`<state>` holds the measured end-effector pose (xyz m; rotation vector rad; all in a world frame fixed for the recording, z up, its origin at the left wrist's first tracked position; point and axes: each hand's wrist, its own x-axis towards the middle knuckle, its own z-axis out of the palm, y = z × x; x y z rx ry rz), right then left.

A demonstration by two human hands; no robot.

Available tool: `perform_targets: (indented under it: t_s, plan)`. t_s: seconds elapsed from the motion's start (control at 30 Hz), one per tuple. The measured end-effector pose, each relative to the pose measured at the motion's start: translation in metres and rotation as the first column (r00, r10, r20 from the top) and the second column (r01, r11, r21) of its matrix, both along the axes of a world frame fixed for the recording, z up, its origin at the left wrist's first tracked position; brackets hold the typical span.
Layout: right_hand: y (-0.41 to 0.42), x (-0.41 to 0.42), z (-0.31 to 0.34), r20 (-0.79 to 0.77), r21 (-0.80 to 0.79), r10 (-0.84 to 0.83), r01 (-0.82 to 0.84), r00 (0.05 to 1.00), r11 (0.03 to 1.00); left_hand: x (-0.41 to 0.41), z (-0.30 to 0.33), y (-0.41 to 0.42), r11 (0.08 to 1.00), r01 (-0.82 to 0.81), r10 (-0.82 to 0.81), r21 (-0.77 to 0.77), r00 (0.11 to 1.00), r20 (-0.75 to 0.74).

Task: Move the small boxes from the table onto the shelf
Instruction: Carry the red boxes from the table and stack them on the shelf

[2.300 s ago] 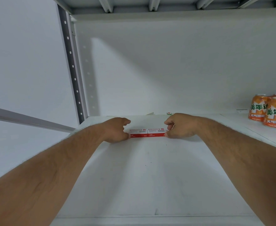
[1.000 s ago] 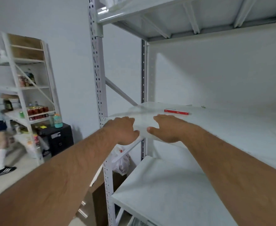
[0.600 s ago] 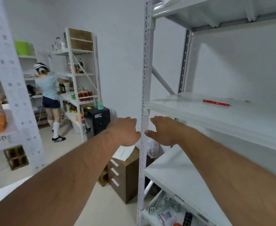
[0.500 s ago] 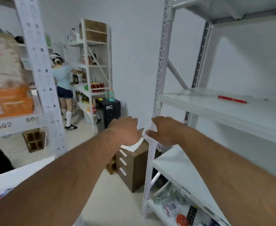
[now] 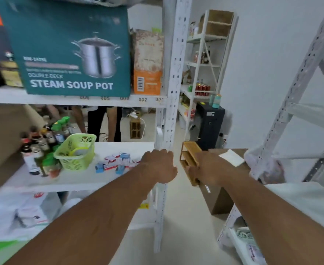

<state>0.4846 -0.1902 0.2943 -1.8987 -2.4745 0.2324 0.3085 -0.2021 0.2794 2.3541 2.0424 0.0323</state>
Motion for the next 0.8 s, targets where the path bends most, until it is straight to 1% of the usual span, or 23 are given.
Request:
perform_targets:
  t_s: [0.1,0.13,0.27,0.33,0.47,0.6,0.8]
  plan:
    - [-0.016,-0.020,-0.016,0.021,-0.019,0.146,-0.146,0.989,0.989,-0.024,-0.012,-0.039,0.990,-0.125,0.129,-0.062,0.989,0.077]
    - [-0.021,-0.026,-0.022,0.009,-0.039,0.187,-0.186,0.982,0.982,-0.030,-0.016,-0.051,0.984,-0.160,0.166,-0.081,0.983,0.075]
    - [-0.037,-0.055,-0.050,-0.023,-0.098,0.282,-0.282,0.959,0.954,-0.053,-0.035,-0.087,0.943,-0.296,0.296,-0.150,0.955,-0.024]
    - [-0.043,-0.069,-0.064,-0.019,-0.116,0.319,-0.319,0.948,0.941,-0.066,-0.045,-0.101,0.924,-0.341,0.339,-0.172,0.940,-0.043]
    - [-0.050,-0.093,-0.081,-0.014,-0.131,0.371,-0.369,0.929,0.920,-0.091,-0.057,-0.120,0.899,-0.387,0.392,-0.204,0.920,-0.021]
    - [-0.048,-0.116,-0.087,0.034,-0.141,0.406,-0.398,0.913,0.906,-0.114,-0.067,-0.122,0.891,-0.409,0.420,-0.195,0.908,0.014]
    - [-0.026,-0.149,-0.100,0.039,-0.159,0.348,-0.338,0.937,0.928,-0.153,-0.076,-0.099,0.895,-0.391,0.405,-0.214,0.914,0.027]
